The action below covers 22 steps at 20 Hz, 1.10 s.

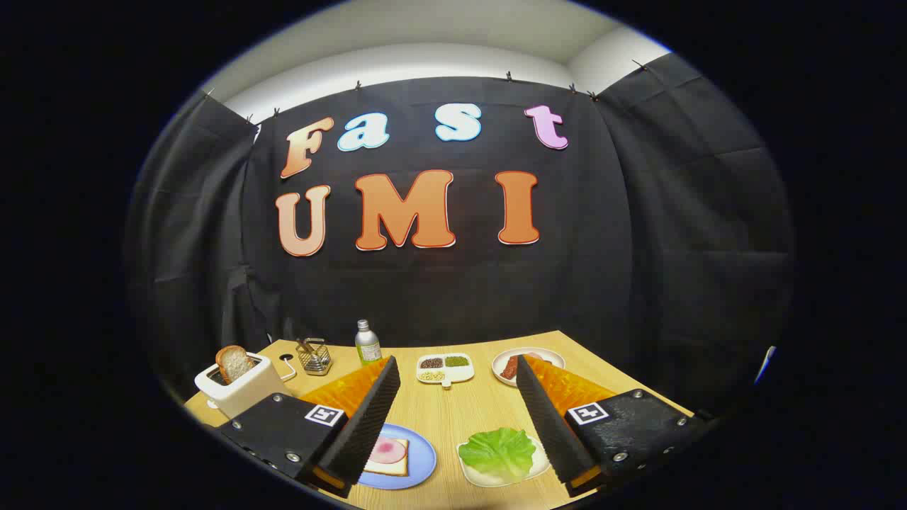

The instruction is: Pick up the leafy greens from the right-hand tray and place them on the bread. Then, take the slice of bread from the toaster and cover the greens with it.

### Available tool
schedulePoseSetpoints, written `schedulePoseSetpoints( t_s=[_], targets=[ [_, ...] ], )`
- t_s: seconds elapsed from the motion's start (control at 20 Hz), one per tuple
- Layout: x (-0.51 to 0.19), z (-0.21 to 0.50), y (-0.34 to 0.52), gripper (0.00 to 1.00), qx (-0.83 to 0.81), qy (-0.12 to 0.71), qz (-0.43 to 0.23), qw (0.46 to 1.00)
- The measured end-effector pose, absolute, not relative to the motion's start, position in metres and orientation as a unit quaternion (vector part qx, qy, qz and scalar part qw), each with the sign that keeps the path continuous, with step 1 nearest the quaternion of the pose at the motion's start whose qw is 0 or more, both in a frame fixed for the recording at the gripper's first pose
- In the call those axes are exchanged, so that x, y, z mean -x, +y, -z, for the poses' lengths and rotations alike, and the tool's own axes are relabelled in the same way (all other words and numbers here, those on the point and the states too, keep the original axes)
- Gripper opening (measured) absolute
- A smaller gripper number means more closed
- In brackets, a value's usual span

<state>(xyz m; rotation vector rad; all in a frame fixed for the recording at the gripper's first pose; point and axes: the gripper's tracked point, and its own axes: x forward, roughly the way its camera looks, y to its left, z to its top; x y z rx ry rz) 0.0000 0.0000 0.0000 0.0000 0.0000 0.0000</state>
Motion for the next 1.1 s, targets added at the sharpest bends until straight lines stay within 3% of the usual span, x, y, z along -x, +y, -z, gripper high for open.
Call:
schedulePoseSetpoints(
  t_s=[1.1],
  targets=[
    [-0.026, 0.015, -0.055, 0.99, 0.009, 0.017, -0.027, 0.999]
  ],
)
